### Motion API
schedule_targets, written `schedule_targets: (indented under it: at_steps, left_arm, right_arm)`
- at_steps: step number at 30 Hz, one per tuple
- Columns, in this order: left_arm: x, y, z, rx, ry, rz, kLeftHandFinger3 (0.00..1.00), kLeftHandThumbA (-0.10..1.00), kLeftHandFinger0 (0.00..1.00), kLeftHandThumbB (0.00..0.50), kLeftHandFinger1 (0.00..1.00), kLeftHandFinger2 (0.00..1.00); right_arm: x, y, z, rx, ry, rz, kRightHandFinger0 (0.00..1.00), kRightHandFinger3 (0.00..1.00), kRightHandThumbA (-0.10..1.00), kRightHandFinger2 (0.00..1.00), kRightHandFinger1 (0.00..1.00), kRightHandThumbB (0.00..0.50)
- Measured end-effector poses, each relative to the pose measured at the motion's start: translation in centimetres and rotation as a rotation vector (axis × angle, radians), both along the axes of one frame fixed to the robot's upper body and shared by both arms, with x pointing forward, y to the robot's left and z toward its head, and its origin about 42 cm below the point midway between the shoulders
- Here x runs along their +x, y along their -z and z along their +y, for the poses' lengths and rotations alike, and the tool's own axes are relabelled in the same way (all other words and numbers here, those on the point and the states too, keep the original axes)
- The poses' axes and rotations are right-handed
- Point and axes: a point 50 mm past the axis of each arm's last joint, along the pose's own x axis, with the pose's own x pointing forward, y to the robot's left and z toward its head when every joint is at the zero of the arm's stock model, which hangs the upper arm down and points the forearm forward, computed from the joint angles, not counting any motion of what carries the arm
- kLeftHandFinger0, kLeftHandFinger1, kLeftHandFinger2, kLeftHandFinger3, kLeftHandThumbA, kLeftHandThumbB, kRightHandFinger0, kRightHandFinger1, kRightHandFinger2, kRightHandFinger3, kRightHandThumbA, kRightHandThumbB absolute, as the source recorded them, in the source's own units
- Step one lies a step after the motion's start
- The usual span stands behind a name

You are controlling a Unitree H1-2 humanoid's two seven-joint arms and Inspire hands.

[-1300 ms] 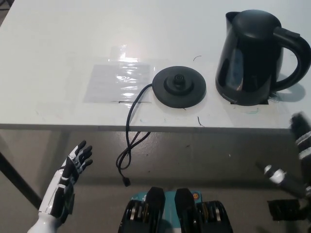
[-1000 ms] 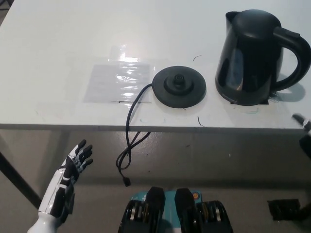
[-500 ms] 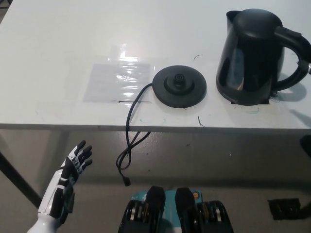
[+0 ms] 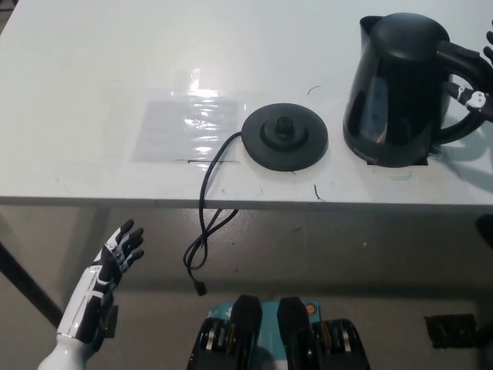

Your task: A kettle and its base are kept separately on the desk infront of the robot and the robot uses its right hand to lift the kettle by its handle and places it on its base to align it correctly.

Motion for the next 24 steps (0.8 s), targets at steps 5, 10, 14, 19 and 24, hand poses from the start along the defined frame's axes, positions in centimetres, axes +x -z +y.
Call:
schedule_targets:
  at_steps: [5,10,14,19,24]
  left_arm:
    - [0.1,-0.1,0.0,0.001,0.001,-0.003,1.00,0.97,1.00,0.080,1.00,1.00]
    - [0.1,-0.1,0.0,0.001,0.004,-0.002,1.00,0.97,1.00,0.075,1.00,1.00]
    - [0.1,-0.1,0.1,0.000,0.009,-0.002,1.00,0.97,1.00,0.072,1.00,1.00]
    - [0.2,-0.1,0.0,-0.003,0.013,-0.001,1.00,0.98,1.00,0.070,1.00,1.00]
    - [0.2,-0.1,0.0,-0.002,0.018,0.000,1.00,1.00,1.00,0.066,1.00,1.00]
  right_arm:
    - [0.6,0.8,-0.2,0.015,0.000,0.040,1.00,1.00,0.95,1.00,1.00,0.386]
    - [0.8,1.6,-0.3,0.021,-0.007,0.070,1.00,1.00,0.92,1.00,1.00,0.413]
    - [0.8,2.1,-0.4,0.028,-0.012,0.088,1.00,1.00,0.93,1.00,1.00,0.422]
    - [1.0,2.8,-0.6,0.040,-0.019,0.114,1.00,1.00,0.90,1.00,1.00,0.384]
    - [1.1,3.5,-0.7,0.051,-0.023,0.139,1.00,1.00,0.83,1.00,1.00,0.336]
